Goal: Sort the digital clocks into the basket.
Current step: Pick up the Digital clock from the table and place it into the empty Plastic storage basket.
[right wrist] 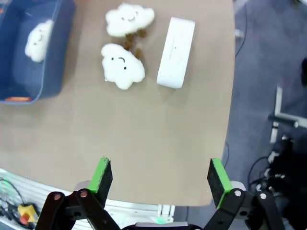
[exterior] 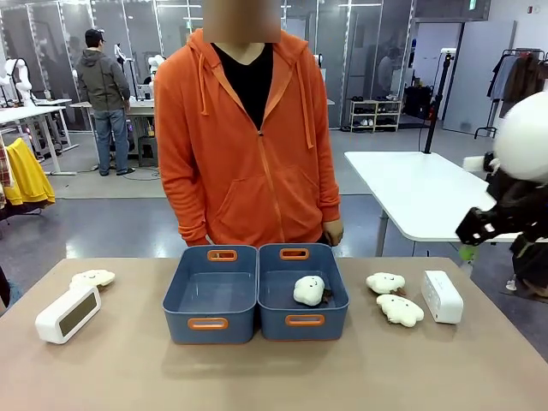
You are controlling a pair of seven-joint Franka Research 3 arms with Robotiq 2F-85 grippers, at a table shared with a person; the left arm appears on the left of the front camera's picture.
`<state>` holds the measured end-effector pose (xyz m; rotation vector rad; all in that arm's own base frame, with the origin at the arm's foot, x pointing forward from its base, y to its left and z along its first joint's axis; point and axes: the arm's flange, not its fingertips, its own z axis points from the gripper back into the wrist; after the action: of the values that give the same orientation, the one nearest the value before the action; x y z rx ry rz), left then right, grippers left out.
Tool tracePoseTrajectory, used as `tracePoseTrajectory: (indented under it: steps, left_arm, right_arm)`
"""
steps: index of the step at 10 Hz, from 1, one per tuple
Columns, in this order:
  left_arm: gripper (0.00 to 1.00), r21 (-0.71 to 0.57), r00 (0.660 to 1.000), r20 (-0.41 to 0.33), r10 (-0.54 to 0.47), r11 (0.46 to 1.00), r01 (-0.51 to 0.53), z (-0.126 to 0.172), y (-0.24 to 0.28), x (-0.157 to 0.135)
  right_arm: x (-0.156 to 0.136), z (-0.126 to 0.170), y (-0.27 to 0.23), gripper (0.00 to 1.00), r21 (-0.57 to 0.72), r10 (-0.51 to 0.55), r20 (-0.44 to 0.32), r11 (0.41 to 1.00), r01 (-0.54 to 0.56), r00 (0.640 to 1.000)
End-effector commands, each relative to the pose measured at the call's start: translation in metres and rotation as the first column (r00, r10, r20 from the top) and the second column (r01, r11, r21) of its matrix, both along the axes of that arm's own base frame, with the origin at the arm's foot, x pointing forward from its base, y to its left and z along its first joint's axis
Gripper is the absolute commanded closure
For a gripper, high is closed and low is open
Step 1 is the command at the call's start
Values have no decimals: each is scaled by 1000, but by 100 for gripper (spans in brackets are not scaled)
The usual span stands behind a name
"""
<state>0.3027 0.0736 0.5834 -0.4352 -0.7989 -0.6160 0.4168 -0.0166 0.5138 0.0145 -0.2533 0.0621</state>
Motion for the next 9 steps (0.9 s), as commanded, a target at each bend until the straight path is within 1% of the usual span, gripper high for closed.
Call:
tracePoseTrajectory:
  steps: [1,2,3,4,6,7,8,9]
  left_arm:
    - [0,13,1000,-6,-13,1000,13,0,2,-1]
    - [0,13,1000,-6,-13,1000,13,0,2,-1]
    - [0,13,1000,-6,-13,1000,13,0,2,-1]
    - [0,13,1000,-6,-13,1000,13,0,2,-1]
    - [0,13,1000,-6,-13,1000,13,0,2,-1]
    - [0,13,1000,-6,-13,1000,13,0,2,-1]
    - [0,13,1000,-6,-13,1000,13,0,2,-1]
    - [0,13,1000,-6,-13,1000,13,0,2,-1]
  right_arm:
    - [45,-21,5,0,32,-106,-44,994,107,993]
    - [59,-43,7,0,34,-120,-70,992,123,990]
    - [78,-66,6,0,-12,-162,-45,987,161,986]
    - [92,-85,6,0,3,-176,-22,984,176,984]
    - [110,-122,5,0,54,-202,-45,977,204,978]
    - [122,-139,-2,0,58,-246,-6,967,246,969]
    - [125,-148,-6,0,34,-264,13,964,264,964]
    - [125,-155,-6,0,18,-254,2,967,254,967]
